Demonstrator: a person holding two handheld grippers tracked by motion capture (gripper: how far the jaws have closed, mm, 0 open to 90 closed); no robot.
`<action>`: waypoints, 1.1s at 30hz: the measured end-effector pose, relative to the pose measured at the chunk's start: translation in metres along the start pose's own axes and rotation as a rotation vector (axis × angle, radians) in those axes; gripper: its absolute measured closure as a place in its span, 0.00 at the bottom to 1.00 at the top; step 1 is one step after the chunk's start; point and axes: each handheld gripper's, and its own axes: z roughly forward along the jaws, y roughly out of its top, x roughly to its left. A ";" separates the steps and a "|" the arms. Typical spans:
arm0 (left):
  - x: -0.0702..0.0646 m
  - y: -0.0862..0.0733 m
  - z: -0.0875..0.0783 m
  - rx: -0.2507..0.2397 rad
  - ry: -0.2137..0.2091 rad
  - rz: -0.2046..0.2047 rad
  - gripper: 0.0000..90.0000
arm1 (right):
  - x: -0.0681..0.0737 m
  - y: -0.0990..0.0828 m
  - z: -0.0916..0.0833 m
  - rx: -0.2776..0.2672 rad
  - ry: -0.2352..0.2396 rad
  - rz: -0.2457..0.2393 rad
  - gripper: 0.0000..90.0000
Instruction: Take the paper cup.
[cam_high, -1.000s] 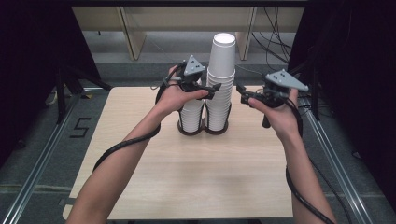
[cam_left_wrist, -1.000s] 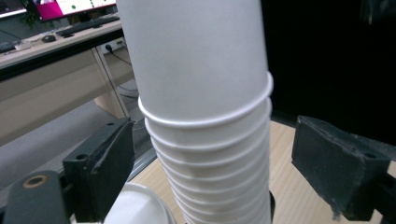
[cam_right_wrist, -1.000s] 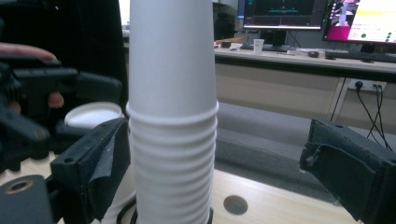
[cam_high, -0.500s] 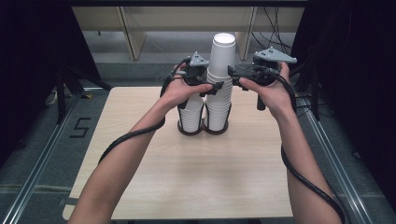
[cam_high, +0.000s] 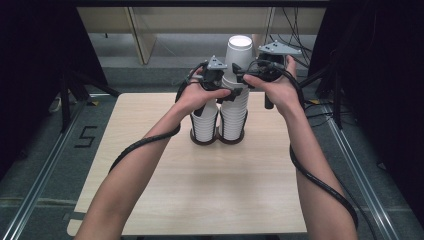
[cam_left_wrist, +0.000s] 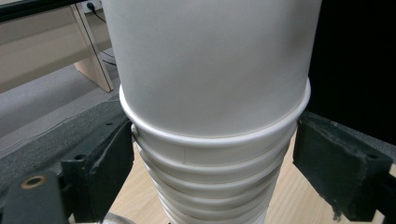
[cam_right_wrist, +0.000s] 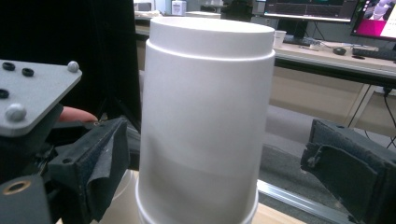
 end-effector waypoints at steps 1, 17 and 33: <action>0.000 0.000 0.000 -0.008 0.000 -0.003 0.14 | -0.001 0.001 0.002 0.002 -0.001 -0.010 0.08; 0.000 -0.001 0.000 -0.002 0.011 0.013 0.14 | 0.009 -0.001 0.029 0.001 -0.010 0.015 0.14; -0.001 -0.001 0.000 -0.014 0.007 0.002 0.14 | 0.007 0.007 0.027 -0.105 -0.036 0.024 0.21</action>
